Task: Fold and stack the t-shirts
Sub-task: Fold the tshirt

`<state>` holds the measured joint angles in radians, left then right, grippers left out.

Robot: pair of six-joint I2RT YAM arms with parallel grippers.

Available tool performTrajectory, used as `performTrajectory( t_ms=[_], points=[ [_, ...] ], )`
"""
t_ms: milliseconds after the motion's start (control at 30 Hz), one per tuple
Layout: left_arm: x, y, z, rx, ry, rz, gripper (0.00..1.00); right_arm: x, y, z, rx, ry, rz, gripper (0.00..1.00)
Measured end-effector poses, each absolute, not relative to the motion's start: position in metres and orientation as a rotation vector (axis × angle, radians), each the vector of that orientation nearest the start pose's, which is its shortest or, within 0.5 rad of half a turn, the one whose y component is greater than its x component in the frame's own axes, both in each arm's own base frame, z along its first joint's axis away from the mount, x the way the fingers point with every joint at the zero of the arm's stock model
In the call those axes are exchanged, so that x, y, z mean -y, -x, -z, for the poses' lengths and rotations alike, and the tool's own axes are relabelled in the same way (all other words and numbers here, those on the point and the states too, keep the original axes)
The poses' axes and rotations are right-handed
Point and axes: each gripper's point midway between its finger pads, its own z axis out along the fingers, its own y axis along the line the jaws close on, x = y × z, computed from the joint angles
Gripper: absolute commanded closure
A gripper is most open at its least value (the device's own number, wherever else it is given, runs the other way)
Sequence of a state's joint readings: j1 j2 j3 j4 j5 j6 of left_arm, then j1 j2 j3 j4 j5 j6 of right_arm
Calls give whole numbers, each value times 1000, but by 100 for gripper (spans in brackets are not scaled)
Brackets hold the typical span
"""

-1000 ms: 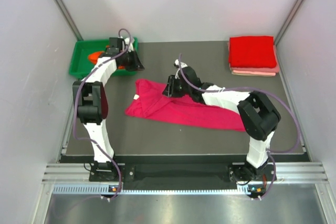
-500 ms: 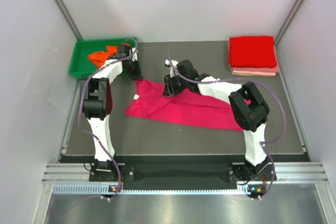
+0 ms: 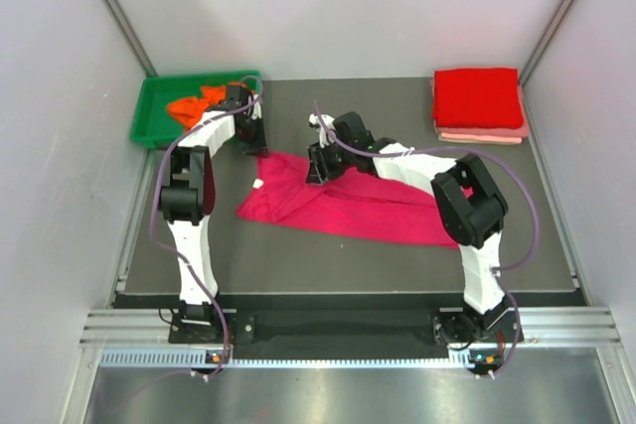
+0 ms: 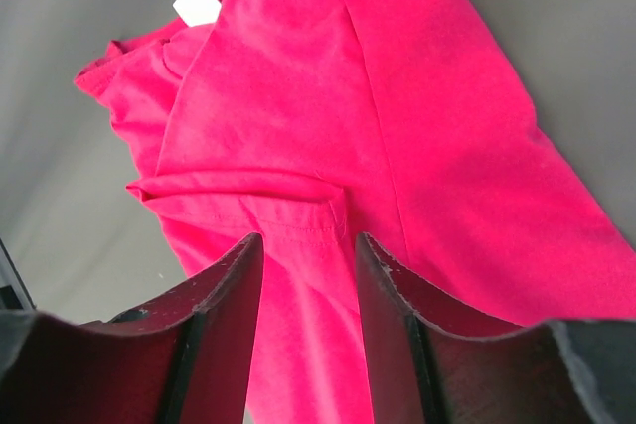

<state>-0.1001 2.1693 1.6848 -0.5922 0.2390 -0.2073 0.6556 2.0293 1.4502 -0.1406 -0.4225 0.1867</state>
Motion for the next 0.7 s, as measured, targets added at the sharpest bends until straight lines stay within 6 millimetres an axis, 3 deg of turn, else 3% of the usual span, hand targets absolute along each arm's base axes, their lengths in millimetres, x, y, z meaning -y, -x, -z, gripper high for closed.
performTrajectory(
  t_ms=[133, 267, 300, 400, 500, 700],
  points=[
    [97, -488, -58, -2658, 63, 366, 79, -383, -365, -80, -2248, 818, -910, 55],
    [97, -477, -103, -2604, 47, 341, 78, -381, -363, -77, -2253, 847, -903, 55],
    [98, -470, -112, -2589, 42, 343, 78, -381, -363, -77, -2251, 853, -900, 54],
    [104, -424, -135, -2567, 29, 404, 78, -381, -364, -76, -2240, 875, -891, 56],
    [115, -372, -132, -2598, 18, 481, 77, -380, -364, -73, -2236, 901, -881, 57],
    [133, -295, -85, -2751, 40, 616, 71, -382, -363, -70, -2225, 944, -880, 59]
  ],
)
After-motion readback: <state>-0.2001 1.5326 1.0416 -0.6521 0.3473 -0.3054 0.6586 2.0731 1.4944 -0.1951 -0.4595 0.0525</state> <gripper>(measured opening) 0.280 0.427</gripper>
